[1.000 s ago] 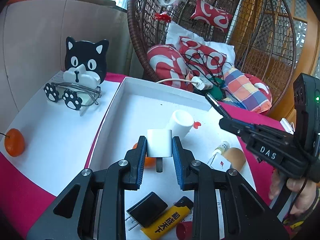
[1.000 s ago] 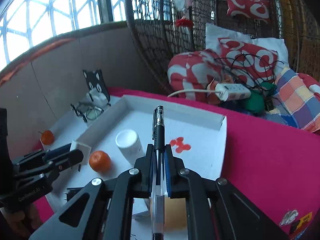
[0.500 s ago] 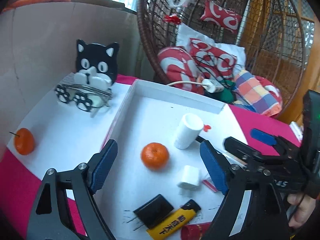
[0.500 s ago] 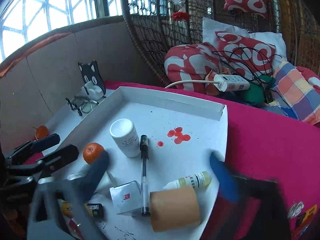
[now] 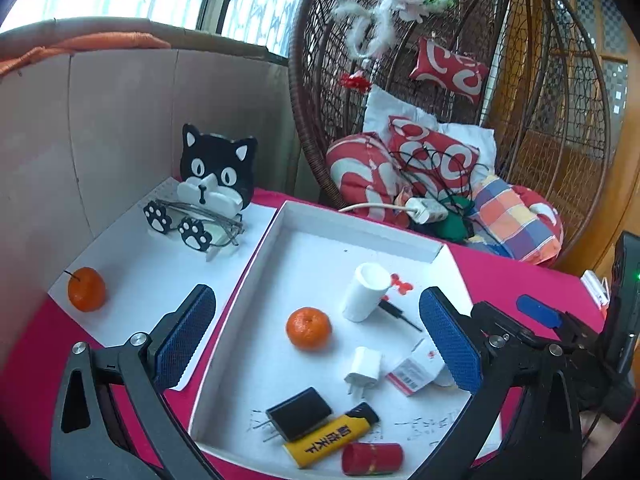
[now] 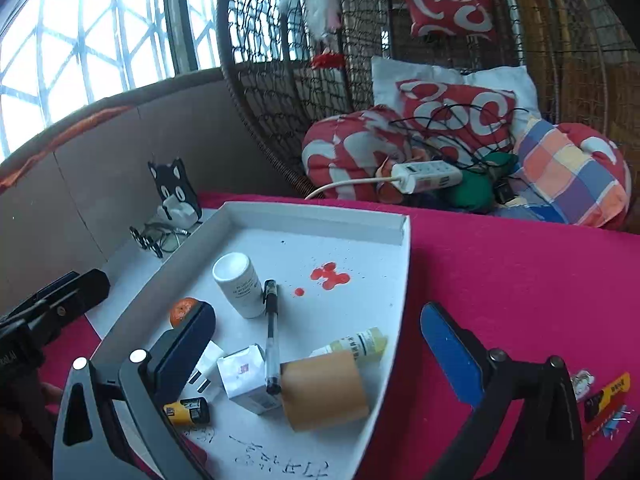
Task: Organize rigid objects
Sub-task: 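Move both open tools back over the remaining loose items, then grasp the red box with the left tool while the right tool grasps the blue binder clip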
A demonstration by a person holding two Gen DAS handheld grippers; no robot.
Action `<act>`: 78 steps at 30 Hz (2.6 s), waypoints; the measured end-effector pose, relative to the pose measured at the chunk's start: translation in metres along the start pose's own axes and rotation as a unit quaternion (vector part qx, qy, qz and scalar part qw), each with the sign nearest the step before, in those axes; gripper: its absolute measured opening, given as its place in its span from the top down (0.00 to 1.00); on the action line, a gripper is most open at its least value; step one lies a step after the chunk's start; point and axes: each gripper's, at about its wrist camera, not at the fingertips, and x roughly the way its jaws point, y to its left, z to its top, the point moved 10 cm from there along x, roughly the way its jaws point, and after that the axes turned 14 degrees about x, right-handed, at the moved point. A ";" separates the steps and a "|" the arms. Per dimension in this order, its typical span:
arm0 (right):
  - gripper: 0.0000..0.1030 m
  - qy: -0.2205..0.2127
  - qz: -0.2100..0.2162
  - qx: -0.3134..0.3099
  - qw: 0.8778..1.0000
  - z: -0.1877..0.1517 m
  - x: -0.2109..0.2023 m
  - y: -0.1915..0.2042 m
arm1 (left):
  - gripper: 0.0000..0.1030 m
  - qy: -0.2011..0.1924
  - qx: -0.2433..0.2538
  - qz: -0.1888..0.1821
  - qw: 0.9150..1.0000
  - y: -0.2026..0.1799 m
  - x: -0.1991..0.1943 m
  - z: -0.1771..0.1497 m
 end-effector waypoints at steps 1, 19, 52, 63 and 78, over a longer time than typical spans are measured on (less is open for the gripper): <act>0.00 -0.006 -0.004 0.002 1.000 0.002 -0.004 -0.003 | 0.00 -0.002 0.000 -0.001 1.000 -0.002 -0.001 0.001; 0.00 -0.097 -0.043 0.099 0.989 0.044 -0.090 -0.109 | 0.00 -0.015 0.074 -0.058 0.995 -0.102 -0.016 0.025; 0.00 -0.075 -0.098 0.120 0.985 0.009 -0.175 -0.307 | 0.00 0.103 0.321 -0.223 0.914 -0.385 0.035 -0.072; 0.00 -0.013 -0.094 0.076 0.993 -0.018 -0.168 -0.324 | 0.11 0.127 0.376 -0.219 0.891 -0.416 0.067 -0.092; 0.28 0.081 -0.073 -0.026 0.994 -0.040 -0.130 -0.288 | 0.84 0.123 0.409 -0.222 0.876 -0.421 0.068 -0.091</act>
